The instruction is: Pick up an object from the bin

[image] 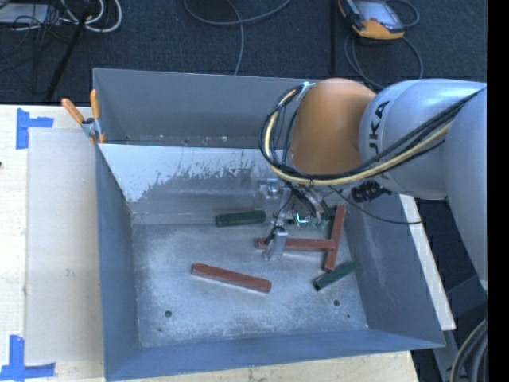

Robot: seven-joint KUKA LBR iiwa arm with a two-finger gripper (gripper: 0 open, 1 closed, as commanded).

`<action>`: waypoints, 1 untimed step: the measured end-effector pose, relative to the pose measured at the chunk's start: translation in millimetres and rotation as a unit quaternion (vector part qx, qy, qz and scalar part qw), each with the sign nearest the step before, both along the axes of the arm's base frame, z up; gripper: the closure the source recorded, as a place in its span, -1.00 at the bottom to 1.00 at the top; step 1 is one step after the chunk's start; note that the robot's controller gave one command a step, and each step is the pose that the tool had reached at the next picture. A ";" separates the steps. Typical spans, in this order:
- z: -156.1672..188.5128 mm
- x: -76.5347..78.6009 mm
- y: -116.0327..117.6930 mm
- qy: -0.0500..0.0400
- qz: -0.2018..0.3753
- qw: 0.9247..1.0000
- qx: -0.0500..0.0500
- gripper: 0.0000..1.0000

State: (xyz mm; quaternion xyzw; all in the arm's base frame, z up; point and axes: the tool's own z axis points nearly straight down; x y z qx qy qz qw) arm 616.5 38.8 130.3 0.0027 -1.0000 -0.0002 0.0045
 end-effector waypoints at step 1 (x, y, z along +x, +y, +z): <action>-64.1 -66.5 102.4 0.000 0.050 0.999 0.001 -1.00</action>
Offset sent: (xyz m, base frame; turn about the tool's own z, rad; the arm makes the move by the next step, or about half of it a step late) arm -0.0622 0.0966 -0.0603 -0.0907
